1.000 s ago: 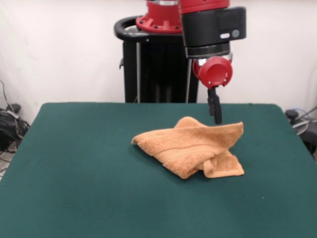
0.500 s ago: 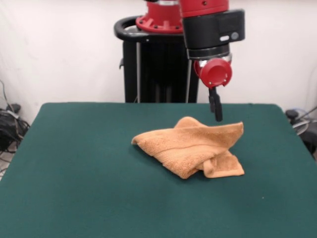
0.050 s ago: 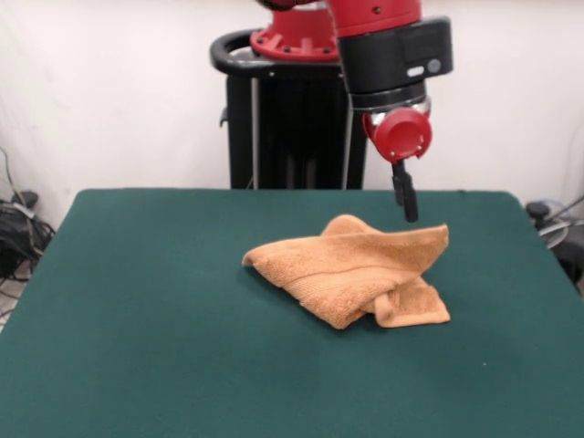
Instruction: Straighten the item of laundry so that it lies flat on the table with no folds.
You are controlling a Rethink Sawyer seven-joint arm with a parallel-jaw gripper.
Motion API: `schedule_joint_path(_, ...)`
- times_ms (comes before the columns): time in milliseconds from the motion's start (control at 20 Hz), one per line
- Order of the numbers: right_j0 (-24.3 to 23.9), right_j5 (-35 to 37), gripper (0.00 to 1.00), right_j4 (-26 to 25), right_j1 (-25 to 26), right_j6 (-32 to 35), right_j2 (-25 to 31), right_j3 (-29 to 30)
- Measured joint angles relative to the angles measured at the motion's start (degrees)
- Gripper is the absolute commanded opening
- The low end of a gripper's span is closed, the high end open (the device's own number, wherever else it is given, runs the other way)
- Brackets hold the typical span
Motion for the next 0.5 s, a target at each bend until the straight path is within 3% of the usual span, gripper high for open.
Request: schedule_joint_path(500, -5.33, -8.51, 1.0, -3.78, 1.96, 8.01, 9.74, 1.99)
